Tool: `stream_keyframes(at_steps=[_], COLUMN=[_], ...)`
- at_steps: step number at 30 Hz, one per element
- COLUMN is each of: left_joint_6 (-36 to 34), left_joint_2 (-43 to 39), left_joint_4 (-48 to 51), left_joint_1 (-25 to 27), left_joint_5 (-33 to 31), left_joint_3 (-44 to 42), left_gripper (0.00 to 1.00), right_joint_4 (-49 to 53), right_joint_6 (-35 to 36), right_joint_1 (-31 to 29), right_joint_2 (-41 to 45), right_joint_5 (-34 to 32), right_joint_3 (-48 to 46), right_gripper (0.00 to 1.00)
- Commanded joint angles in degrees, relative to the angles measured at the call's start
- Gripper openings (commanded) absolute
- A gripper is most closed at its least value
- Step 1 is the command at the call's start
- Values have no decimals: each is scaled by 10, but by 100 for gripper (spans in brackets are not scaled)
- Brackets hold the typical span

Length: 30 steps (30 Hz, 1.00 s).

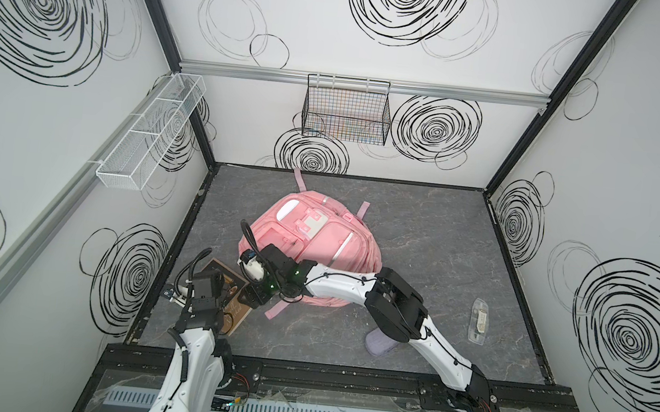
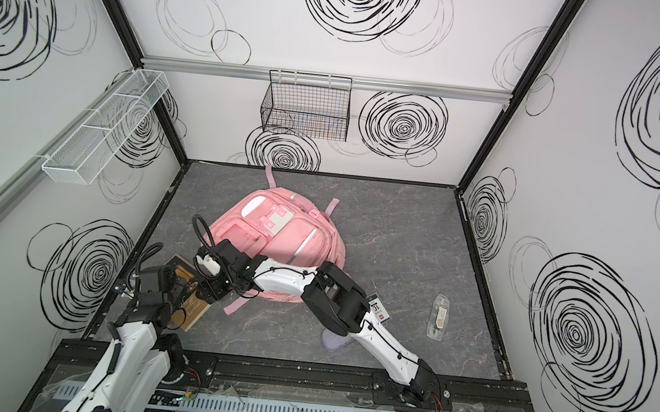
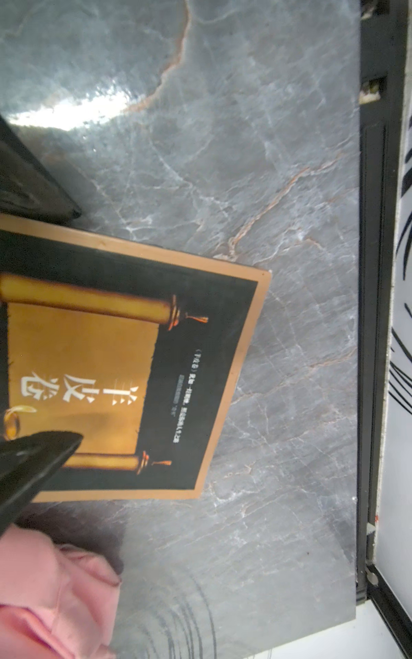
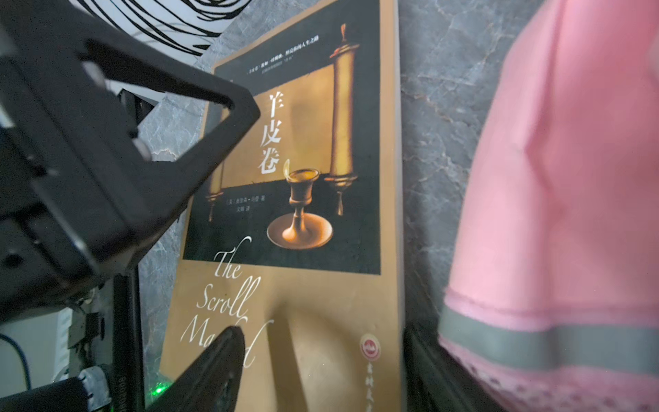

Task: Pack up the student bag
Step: 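Grip the brown paperback's edge with the right gripper while left gripper pins it, then lift the brown paperback upright with the right gripper while left gripper grasps its spine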

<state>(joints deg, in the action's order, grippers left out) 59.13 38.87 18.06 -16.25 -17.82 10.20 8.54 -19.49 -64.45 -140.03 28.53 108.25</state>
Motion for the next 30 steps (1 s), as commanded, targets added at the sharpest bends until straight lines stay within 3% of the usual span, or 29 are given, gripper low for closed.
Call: stream_keyframes(at_steps=[1, 3, 6, 7, 10, 12, 15, 20, 26, 30], left_joint_6=[3, 4, 6, 7, 5, 8, 12, 0, -49, -86], left_joint_2=[6, 8, 10, 11, 8, 2, -11, -24, -20, -17], left_joint_4=[-11, -13, -15, -15, -11, -6, 4, 13, 19, 29], left_joint_1=[2, 2, 2, 2, 5, 10, 14, 14, 6, 0], left_joint_5=[48, 53, 60, 62, 57, 53, 43, 33, 9, -6], left_joint_3=[-24, -25, -27, -27, -25, -25, -23, 0, 77, 172], left_gripper=[94, 94, 94, 94, 94, 94, 94, 94, 94, 94], right_joint_4=[30, 32, 28, 29, 28, 17, 4, -11, -37, -64], right_joint_6=[-27, -23, -26, -27, -28, -28, -35, -53, -86, -106], right_joint_1=[1, 4, 16, 21, 31, 36, 44, 50, 50, 51], right_joint_2=[-15, -12, -13, -14, -13, -8, -1, 23, 84, 137], right_joint_5=[54, 61, 102, 117, 149, 166, 191, 210, 196, 179], right_joint_3=[-5, -5, -5, -5, -6, -11, -14, -18, -30, -39], right_gripper=[66, 57, 34, 32, 30, 21, 19, 6, 0, 0])
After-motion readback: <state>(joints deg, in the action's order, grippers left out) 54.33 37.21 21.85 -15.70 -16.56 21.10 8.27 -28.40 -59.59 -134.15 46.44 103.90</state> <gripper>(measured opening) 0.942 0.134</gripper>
